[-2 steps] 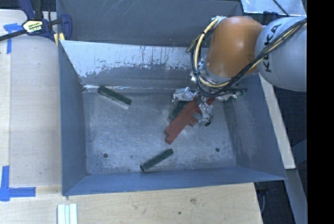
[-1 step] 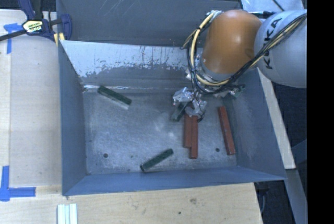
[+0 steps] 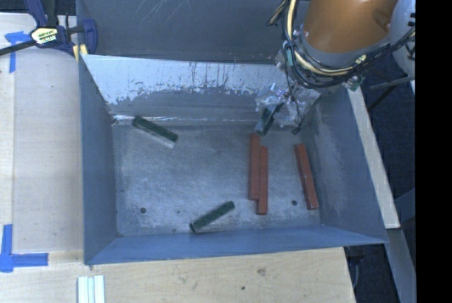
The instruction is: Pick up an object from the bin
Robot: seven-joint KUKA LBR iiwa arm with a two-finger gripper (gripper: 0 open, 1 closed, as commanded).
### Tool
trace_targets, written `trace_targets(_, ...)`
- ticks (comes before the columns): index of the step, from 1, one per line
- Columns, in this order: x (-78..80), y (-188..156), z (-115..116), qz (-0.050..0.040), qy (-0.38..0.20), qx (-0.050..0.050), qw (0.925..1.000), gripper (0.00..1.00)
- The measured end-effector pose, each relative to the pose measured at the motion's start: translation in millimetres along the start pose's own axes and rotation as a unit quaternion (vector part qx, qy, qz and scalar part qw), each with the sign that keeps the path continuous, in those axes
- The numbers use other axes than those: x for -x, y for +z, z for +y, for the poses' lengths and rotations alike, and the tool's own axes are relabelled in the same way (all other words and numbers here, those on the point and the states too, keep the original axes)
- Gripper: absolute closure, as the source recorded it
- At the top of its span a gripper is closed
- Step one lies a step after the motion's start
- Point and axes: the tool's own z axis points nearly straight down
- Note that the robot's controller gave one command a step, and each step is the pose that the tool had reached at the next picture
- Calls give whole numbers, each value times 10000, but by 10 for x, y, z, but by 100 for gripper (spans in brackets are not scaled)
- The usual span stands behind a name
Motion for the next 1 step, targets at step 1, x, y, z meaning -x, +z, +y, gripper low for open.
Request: trace_targets(1, 0, 1, 0, 0, 3, 1, 10000, 100)
